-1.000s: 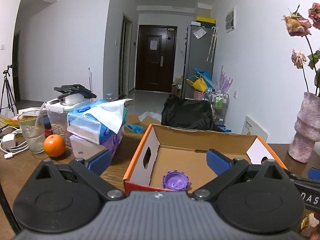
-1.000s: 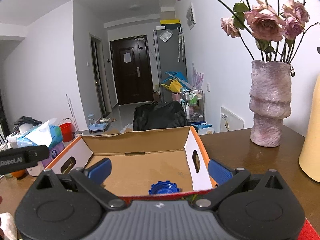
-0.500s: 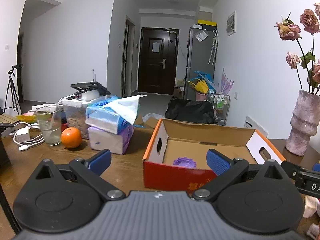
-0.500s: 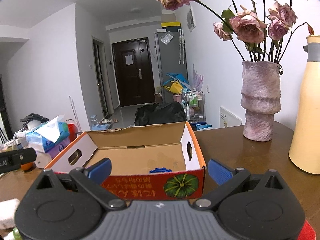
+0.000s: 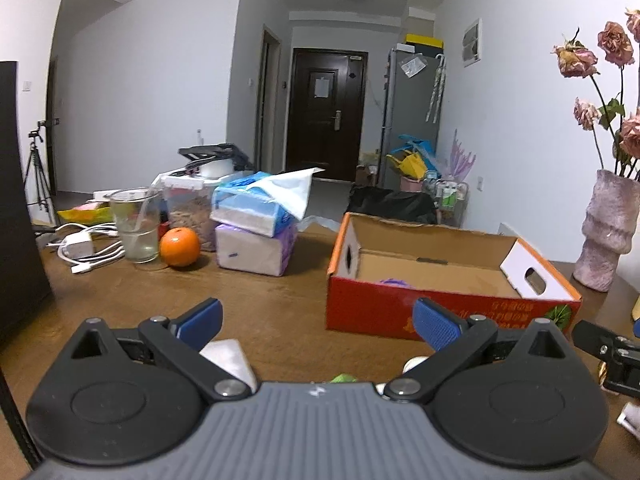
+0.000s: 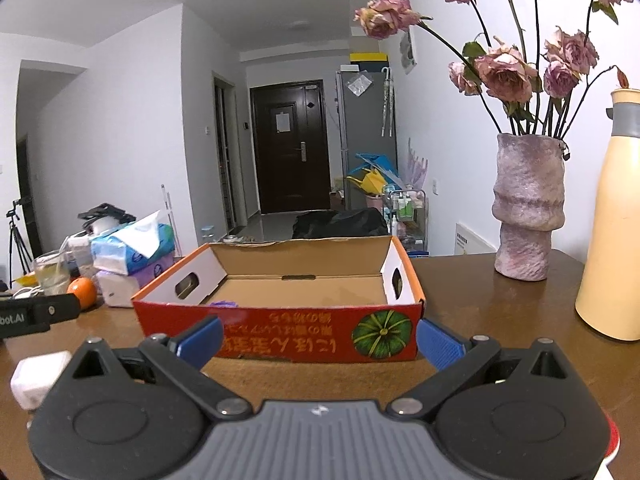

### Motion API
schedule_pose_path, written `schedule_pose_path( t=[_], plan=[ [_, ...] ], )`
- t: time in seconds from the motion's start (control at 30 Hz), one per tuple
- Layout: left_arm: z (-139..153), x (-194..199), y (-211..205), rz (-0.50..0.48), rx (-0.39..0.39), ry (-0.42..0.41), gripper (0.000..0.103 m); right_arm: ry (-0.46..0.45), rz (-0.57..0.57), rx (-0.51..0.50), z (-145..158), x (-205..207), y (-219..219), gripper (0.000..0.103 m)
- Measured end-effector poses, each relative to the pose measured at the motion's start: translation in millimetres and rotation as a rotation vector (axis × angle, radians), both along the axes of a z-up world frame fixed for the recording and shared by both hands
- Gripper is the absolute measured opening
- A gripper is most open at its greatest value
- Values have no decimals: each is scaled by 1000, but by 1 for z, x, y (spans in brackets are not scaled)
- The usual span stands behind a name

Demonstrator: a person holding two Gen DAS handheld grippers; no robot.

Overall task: Organize rigid objects
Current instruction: 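Grasp the white tape roll with the right tool while the left tool approaches the white box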

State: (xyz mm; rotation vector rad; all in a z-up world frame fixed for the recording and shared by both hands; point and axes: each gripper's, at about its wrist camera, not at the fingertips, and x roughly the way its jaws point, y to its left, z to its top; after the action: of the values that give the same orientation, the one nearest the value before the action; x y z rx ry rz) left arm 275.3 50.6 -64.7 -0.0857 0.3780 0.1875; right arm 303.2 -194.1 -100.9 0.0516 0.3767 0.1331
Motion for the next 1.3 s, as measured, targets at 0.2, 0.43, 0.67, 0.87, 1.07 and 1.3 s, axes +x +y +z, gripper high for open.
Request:
schedule_pose_path(
  t=[0.2, 0.43, 0.67, 0.87, 1.07, 1.3],
  plan=[
    [-7, -20, 2, -5, 23, 17, 103, 9, 35, -27, -5, -19, 10, 103],
    [-17, -40, 12, 7, 39, 35, 103, 34, 81, -47, -13, -37, 22, 103],
    [-22, -57, 27, 0, 25, 45, 103, 58, 98, -80, -20, -52, 32, 103],
    [-26, -60, 36, -9, 12, 58, 103, 68, 114, -101, -26, -60, 39, 103],
    [-30, -60, 44, -11, 8, 70, 103, 103, 151, -108, -31, -64, 51, 103],
    [-32, -58, 55, 6, -13, 79, 103, 178, 158, -158, -51, -50, 80, 89]
  ],
)
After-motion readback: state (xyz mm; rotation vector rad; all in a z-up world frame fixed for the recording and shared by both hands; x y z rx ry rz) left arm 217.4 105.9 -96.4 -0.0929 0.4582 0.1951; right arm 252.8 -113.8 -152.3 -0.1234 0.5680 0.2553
